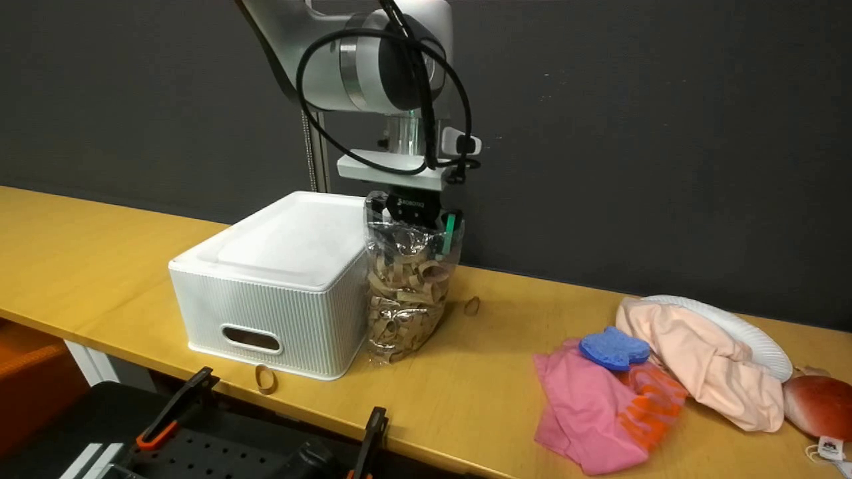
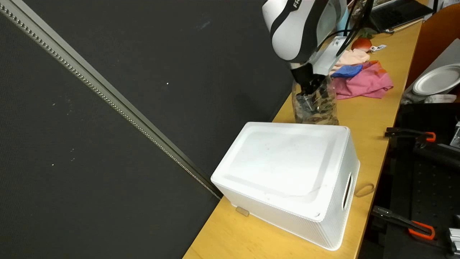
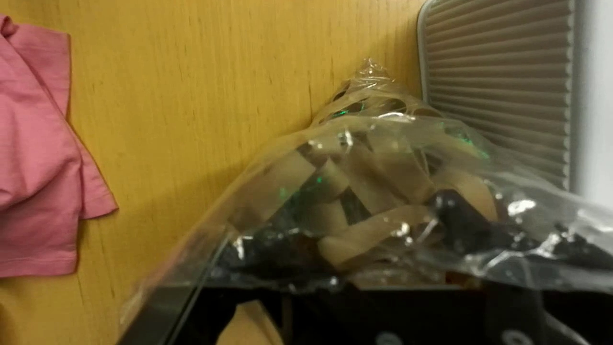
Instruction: Take the rubber bands out of the plastic bag
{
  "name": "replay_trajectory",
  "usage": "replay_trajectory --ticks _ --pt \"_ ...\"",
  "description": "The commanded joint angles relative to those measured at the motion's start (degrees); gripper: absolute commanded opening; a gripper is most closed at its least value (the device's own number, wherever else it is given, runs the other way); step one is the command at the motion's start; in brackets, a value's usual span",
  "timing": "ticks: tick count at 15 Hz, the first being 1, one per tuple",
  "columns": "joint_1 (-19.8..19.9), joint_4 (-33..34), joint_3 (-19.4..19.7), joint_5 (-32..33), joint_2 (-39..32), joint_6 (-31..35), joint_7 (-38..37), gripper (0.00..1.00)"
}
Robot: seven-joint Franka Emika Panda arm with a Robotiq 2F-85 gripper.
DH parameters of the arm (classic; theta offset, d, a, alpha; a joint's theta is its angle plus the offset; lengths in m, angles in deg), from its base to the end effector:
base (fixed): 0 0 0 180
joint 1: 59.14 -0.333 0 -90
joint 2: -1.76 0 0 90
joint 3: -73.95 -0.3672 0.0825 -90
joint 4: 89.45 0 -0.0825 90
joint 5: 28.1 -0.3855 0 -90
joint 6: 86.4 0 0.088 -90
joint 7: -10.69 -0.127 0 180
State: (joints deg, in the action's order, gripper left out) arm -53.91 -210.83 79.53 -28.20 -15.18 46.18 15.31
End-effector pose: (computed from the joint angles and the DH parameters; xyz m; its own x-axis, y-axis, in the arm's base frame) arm 0.5688 -0.1072 0.2928 0.9892 -0.1067 -0.1005 -0.1053 -0.9943 0.0191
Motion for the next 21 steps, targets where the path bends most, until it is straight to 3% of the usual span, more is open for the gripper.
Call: replay_trajectory --ticks 1,2,4,5,6,8,12,21 --pt "-1.6 -0.6 0.8 5.0 -0.9 1.7 -5.6 0.62" --pt "-1.9 -0.8 0.8 6.1 -1.0 1.8 -6.8 0.57" --pt "-2.4 -1.5 1.0 8.2 -1.2 2.1 -8.8 0.61" --pt "-2.6 -1.8 1.0 8.9 -1.2 2.2 -9.6 0.57" --pt "-2.6 -1.8 0.9 9.3 -1.5 2.2 -10.0 0.35" --pt "-2.6 -2.0 0.8 9.8 -1.3 2.2 -10.6 0.3" --pt "-2.4 -2.5 0.7 9.4 -0.5 2.8 -10.3 0.02" --pt "-3.0 -3.2 0.6 11.6 9.7 -1.9 -11.6 0.03"
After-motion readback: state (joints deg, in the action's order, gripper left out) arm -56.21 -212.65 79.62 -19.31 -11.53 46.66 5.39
